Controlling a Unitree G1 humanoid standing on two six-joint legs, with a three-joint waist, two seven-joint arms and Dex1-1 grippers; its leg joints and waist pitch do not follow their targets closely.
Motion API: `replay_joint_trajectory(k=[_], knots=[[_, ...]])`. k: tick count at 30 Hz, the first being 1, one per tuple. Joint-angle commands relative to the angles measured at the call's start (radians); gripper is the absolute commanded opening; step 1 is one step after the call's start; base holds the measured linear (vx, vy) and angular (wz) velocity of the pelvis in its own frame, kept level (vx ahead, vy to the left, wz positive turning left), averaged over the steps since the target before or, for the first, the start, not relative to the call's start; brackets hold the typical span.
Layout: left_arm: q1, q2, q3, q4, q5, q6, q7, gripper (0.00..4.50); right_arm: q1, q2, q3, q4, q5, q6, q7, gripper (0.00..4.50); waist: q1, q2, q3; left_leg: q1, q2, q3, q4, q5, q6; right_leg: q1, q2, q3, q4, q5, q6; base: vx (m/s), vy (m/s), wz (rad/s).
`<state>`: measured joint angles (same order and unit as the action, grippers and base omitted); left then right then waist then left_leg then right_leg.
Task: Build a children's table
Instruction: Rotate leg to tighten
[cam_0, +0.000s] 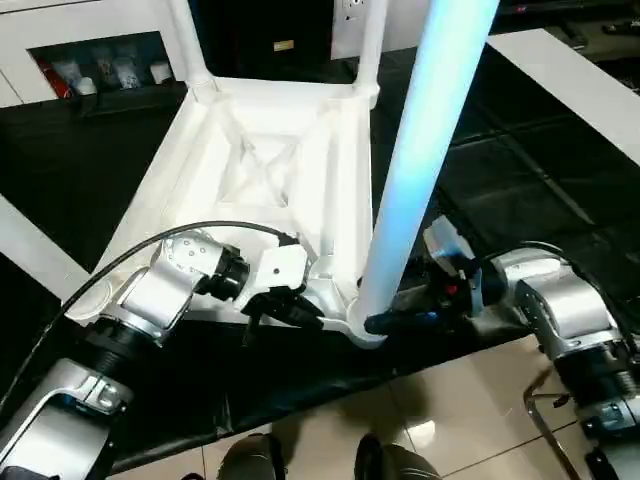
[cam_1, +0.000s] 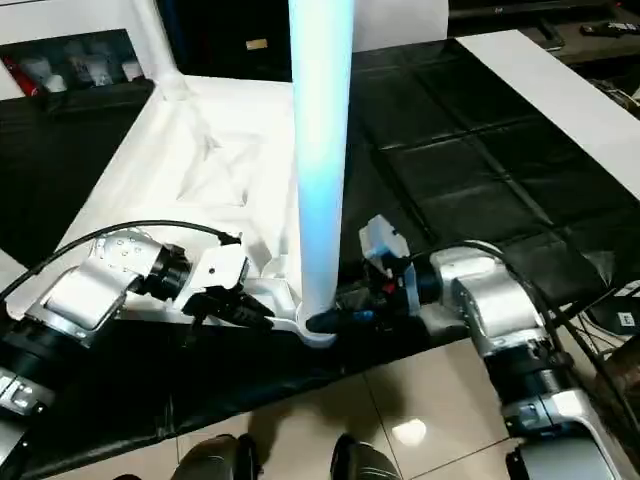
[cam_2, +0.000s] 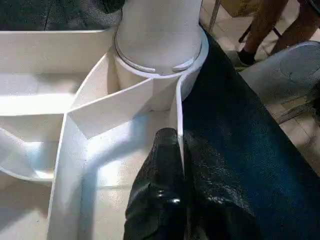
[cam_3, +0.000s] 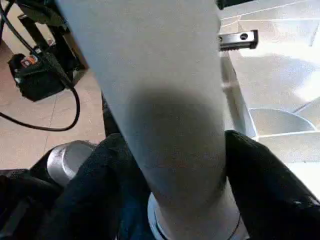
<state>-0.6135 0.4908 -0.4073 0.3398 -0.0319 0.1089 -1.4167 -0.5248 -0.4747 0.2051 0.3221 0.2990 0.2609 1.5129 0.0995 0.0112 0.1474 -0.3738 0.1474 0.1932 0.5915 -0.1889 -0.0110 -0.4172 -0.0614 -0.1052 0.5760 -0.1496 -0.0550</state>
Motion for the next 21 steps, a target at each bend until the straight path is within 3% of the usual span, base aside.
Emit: replay_joint_trajectory(k=[1, 9, 15, 18, 19, 20, 21], knots=[[-0.024, -0.013, -0.016, 0.004, 0.013, -0.025, -0.005, 0.00, -0.009, -0.002, 0.007, -0.004, 0.007, 0.008, 0.016, 2.67, -0.007, -0.012, -0.083, 0.018, 0.093, -0.040, -0.064, -0.112, 0.117, 0.059, -0.112, 0.073, -0.074, -0.373, -0.157, 0.000, 0.000, 0.00], [-0.032, -0.021, -0.010, 0.021, 0.008, -0.019, 0.008, 0.00, 0.007, -0.007, 0.011, -0.022, 0.034, 0.047, 0.028, 2.15, -0.002, -0.010, -0.085, 0.016, 0.094, -0.041, -0.065, -0.111, 0.113, 0.062, -0.113, 0.073, -0.071, -0.355, -0.164, 0.000, 0.000, 0.00], [-0.036, -0.048, 0.013, 0.006, -0.012, 0.041, 0.044, 0.00, 0.040, 0.024, -0.022, -0.099, 0.082, 0.171, -0.068, 2.11, 0.003, -0.010, -0.086, 0.017, 0.095, -0.041, -0.065, -0.100, 0.114, 0.062, -0.113, 0.074, -0.070, -0.351, -0.164, 0.000, 0.000, 0.00], [-0.050, -0.088, 0.034, -0.005, -0.006, 0.129, 0.133, 0.00, 0.068, 0.089, -0.034, -0.163, 0.059, 0.231, -0.239, 2.11, 0.001, -0.008, -0.080, 0.022, 0.092, -0.043, -0.068, -0.139, 0.084, 0.057, -0.114, 0.072, -0.082, -0.429, -0.143, 0.000, 0.000, 0.00], [-0.052, -0.106, 0.042, -0.008, -0.008, 0.155, 0.162, 0.00, 0.071, 0.116, -0.039, -0.172, 0.040, 0.247, -0.305, 2.11, -0.002, -0.010, -0.079, 0.021, 0.090, -0.045, -0.069, -0.147, 0.075, 0.060, -0.116, 0.071, -0.084, -0.451, -0.135, 0.000, 0.000, 0.00], [-0.054, -0.117, 0.048, -0.010, -0.010, 0.171, 0.180, 0.00, 0.071, 0.135, -0.042, -0.177, 0.027, 0.258, -0.349, 2.11, -0.005, -0.004, -0.078, 0.023, 0.086, -0.046, -0.069, -0.162, 0.060, 0.058, -0.115, 0.069, -0.092, -0.492, -0.120, 0.000, 0.000, 0.00], [-0.059, -0.149, 0.057, -0.011, -0.010, 0.207, 0.226, 0.00, 0.065, 0.196, -0.068, -0.185, 0.020, 0.300, -0.462, 2.11, -0.014, -0.007, -0.075, 0.021, 0.084, -0.048, -0.071, -0.163, 0.047, 0.060, -0.115, 0.069, -0.094, -0.516, -0.106, 0.000, 0.000, 0.00]])
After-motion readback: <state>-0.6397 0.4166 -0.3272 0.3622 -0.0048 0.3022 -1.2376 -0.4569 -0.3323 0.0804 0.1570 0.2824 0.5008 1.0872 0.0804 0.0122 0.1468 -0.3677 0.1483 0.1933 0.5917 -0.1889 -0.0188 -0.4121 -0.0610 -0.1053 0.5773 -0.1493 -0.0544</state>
